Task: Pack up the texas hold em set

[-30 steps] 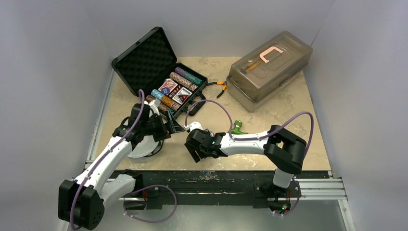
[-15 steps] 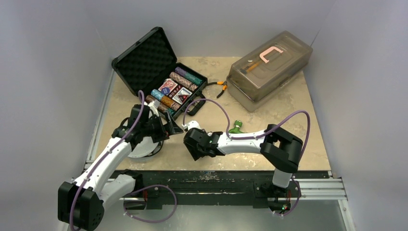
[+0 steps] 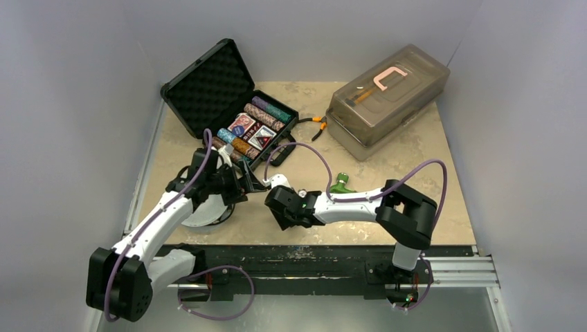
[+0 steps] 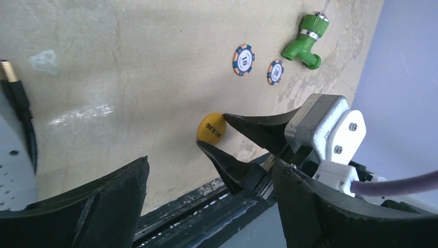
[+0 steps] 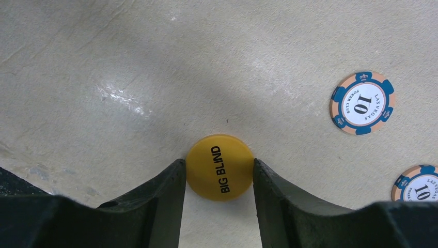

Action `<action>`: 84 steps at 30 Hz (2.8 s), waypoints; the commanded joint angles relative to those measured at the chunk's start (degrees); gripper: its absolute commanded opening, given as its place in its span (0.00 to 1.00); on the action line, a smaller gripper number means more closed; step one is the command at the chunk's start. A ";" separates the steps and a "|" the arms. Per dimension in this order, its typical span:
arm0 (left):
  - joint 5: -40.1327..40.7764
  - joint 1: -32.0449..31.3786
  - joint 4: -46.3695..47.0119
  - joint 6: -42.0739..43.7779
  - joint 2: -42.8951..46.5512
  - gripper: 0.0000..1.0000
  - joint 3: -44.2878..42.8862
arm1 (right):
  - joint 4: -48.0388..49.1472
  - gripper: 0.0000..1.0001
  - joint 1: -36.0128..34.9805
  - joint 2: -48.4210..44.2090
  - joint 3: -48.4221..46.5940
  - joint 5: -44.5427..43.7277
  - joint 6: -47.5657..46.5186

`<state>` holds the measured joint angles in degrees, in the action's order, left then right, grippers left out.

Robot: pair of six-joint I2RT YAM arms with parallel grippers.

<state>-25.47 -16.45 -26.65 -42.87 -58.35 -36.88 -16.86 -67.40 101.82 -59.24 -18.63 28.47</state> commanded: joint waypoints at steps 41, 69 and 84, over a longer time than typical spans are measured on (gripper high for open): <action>-27.24 -3.73 35.50 -11.17 -31.71 0.61 -4.28 | 20.62 0.25 13.08 -21.31 13.07 16.15 -14.93; -31.65 -7.22 37.05 -8.83 -34.04 0.30 -6.53 | 21.62 0.23 13.50 -22.76 11.51 16.08 -15.67; -22.24 -6.76 20.41 -3.00 -27.31 0.00 -12.00 | 20.35 0.74 13.78 -24.59 13.84 13.01 -13.73</action>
<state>-52.60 -23.35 5.65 -52.45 -90.85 -42.33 2.92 -53.71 80.55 -45.95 -3.53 14.20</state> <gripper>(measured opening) 0.025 0.627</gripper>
